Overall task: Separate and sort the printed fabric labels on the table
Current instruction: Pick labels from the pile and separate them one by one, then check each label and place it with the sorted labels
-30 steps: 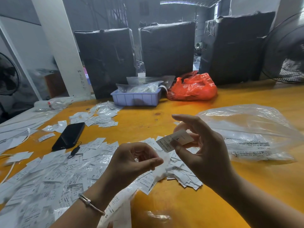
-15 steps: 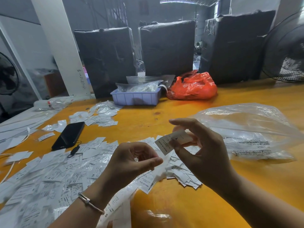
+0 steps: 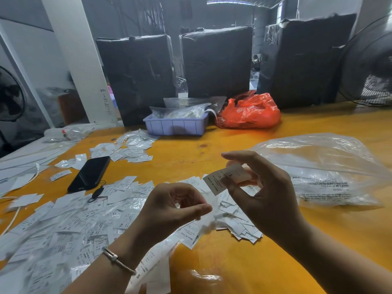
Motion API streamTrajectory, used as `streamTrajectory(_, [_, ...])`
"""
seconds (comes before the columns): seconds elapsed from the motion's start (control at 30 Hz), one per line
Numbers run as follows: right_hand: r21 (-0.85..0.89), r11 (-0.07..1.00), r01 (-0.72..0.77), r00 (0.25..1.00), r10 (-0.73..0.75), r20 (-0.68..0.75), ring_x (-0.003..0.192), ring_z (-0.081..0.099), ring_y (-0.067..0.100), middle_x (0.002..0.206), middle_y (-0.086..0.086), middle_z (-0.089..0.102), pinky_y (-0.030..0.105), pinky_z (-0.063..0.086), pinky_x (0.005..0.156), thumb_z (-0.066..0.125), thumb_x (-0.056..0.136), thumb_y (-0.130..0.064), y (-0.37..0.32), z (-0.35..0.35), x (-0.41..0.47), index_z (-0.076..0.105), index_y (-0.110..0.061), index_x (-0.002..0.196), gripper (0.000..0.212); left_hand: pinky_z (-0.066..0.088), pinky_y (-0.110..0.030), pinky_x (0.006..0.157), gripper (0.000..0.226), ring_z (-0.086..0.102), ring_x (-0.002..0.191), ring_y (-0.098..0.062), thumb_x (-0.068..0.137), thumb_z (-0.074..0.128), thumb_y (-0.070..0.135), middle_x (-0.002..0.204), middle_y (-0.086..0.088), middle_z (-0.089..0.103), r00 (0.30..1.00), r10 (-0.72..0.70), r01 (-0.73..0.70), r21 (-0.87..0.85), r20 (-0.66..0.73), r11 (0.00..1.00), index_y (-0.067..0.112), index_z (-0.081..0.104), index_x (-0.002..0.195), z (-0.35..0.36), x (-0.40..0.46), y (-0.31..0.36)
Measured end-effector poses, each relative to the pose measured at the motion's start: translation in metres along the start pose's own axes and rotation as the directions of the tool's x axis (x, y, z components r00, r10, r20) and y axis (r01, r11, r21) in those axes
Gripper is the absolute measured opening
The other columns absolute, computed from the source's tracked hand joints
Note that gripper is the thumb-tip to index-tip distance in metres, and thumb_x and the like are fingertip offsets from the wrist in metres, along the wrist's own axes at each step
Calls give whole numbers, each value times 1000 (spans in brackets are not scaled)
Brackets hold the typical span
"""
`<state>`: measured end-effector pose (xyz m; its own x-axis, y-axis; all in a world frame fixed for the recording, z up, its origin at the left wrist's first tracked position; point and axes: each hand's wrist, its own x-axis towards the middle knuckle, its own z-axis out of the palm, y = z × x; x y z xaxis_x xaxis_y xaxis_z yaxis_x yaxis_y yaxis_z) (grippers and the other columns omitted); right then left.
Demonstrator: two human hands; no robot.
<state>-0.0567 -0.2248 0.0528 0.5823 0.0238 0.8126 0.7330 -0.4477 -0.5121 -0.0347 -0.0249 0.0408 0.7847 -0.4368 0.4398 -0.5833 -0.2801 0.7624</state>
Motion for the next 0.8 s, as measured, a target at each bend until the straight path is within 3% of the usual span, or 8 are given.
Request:
streamTrajectory(0.27, [14,1000,-12,1000,11,21,83,69,8,94,-2,68,17,56,68,74,76,3,3,2,-1,64,-22,109,43,56,-39,58,19,66,61,-18,75,77,39,69,0,71,1000,13,-13,7,17,1000,20,75,76,0,0,-1])
streamTrajectory(0.43, [14,1000,-5,1000,5,12,84,68,7,95,-2,68,15,56,69,74,77,2,4,1,-1,65,-18,111,40,55,-28,57,16,66,61,-15,76,77,35,69,2,71,999,26,-27,27,39,999,19,75,78,0,0,-2])
streamTrajectory(0.8, [25,1000,-2,999,1,49,84,67,9,96,-5,67,16,56,69,71,75,-3,5,4,-3,61,-27,110,43,53,-29,58,10,63,62,-15,75,80,24,71,2,71,998,19,-22,40,56,999,16,76,77,1,0,-5])
